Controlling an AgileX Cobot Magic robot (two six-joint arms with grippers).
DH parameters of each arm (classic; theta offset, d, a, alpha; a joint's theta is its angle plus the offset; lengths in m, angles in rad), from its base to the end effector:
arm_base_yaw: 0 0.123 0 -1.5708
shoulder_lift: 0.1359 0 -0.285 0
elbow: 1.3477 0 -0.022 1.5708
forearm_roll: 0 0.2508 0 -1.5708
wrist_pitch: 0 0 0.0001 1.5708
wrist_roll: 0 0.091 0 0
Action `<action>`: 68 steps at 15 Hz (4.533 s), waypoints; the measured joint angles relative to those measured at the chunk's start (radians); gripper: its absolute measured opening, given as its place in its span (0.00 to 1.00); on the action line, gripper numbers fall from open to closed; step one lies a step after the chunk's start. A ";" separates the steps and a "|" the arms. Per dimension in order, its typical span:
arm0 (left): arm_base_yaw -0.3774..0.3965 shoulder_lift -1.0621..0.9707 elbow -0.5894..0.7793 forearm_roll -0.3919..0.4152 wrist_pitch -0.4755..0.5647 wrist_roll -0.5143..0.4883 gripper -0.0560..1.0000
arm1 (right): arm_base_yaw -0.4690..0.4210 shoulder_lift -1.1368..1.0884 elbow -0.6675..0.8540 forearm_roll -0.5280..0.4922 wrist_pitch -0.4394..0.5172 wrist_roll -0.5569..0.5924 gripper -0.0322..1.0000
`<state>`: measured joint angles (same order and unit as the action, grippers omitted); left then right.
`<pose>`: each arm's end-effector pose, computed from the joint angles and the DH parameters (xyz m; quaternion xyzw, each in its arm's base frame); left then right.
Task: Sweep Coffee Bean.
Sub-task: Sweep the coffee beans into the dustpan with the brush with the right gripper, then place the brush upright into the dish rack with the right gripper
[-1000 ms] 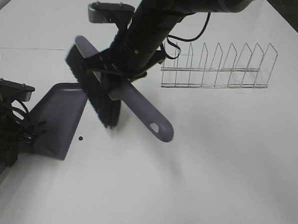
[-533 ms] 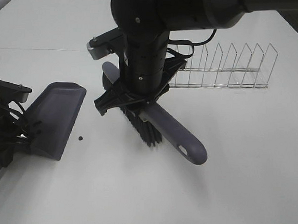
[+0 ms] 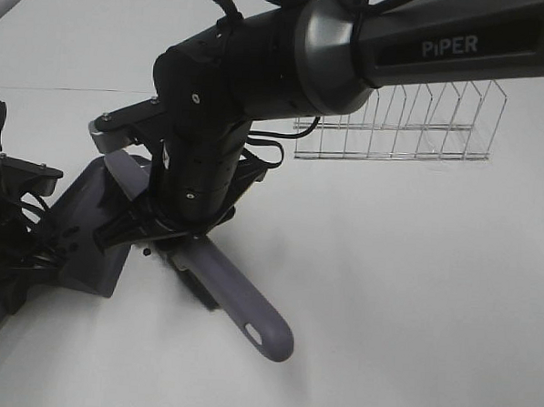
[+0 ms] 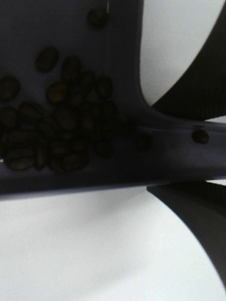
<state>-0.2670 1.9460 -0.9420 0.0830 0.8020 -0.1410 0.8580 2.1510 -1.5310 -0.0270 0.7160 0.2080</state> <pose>0.2870 -0.0729 0.0961 -0.0936 -0.9925 -0.0420 0.0667 0.2909 0.3341 0.1432 -0.3233 0.9326 0.0725 0.1433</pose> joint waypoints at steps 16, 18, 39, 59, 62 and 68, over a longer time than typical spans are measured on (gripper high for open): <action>0.000 0.001 0.000 -0.095 0.005 0.033 0.37 | -0.144 -0.208 0.005 0.124 -0.155 -0.220 0.31; 0.000 0.001 0.000 -0.102 0.003 0.022 0.37 | -0.188 -0.254 0.005 0.121 -0.030 -0.201 0.31; 0.000 0.001 0.000 -0.315 -0.214 0.012 0.37 | -0.470 -0.245 0.320 -0.048 0.148 0.146 0.31; 0.000 0.001 0.000 -0.314 -0.214 0.012 0.37 | -0.516 -0.135 0.117 -0.064 0.090 0.171 0.31; 0.000 0.001 0.000 -0.314 -0.214 0.012 0.37 | -0.517 -0.111 0.083 -0.062 0.069 0.171 0.31; 0.000 0.001 0.000 -0.314 -0.214 0.012 0.37 | -0.528 0.067 -0.199 -0.088 0.173 0.157 0.31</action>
<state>-0.2670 1.9470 -0.9420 -0.2310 0.5880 -0.1290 0.3300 2.2180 -1.7300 -0.1150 0.8890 0.3650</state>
